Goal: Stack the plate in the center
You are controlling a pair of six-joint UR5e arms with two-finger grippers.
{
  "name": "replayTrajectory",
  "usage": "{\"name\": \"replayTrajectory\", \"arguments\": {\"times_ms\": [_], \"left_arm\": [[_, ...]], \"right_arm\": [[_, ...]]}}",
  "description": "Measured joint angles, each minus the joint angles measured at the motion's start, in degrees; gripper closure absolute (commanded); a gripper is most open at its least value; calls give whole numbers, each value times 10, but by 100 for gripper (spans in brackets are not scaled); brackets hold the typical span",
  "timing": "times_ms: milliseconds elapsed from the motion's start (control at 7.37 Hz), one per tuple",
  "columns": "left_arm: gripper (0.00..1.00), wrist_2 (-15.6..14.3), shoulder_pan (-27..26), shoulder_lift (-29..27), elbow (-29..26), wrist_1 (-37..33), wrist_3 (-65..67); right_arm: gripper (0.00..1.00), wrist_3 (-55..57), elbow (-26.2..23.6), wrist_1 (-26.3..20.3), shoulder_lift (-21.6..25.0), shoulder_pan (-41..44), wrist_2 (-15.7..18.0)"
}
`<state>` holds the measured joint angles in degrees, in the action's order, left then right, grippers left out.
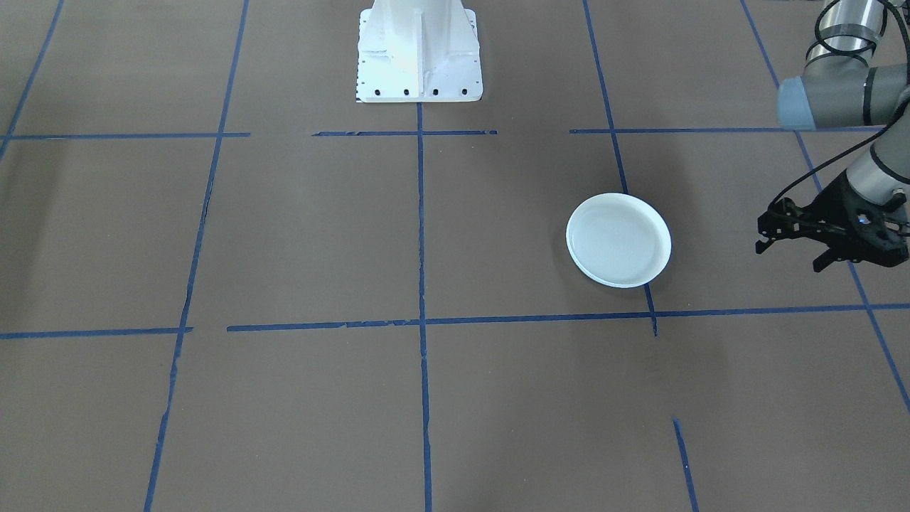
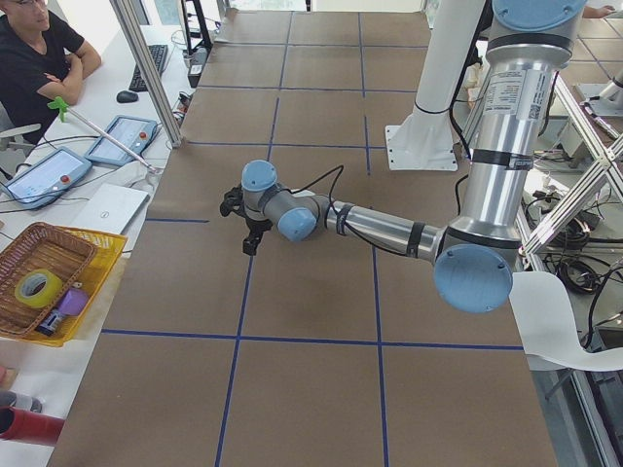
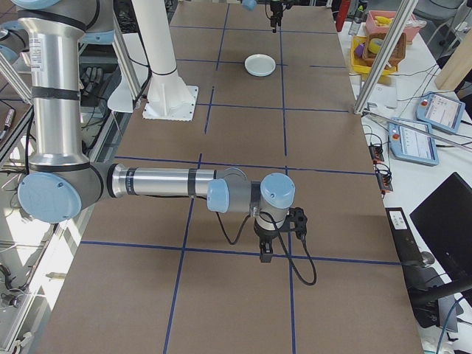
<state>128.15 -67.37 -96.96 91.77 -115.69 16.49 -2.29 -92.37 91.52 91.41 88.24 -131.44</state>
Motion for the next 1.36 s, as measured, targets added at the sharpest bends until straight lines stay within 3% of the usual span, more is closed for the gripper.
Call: {"name": "replayTrajectory", "arguments": {"times_ms": [679, 1086, 1357], "left_arm": [[0, -21, -177, 11, -21, 188, -262], [0, -9, -204, 59, -25, 231, -324], [0, 30, -209, 80, -19, 243, -326]], "right_arm": [[0, 0, 0, 0, 0, 0, 0], [0, 0, 0, 0, 0, 0, 0], [0, 0, 0, 0, 0, 0, 0]]}}
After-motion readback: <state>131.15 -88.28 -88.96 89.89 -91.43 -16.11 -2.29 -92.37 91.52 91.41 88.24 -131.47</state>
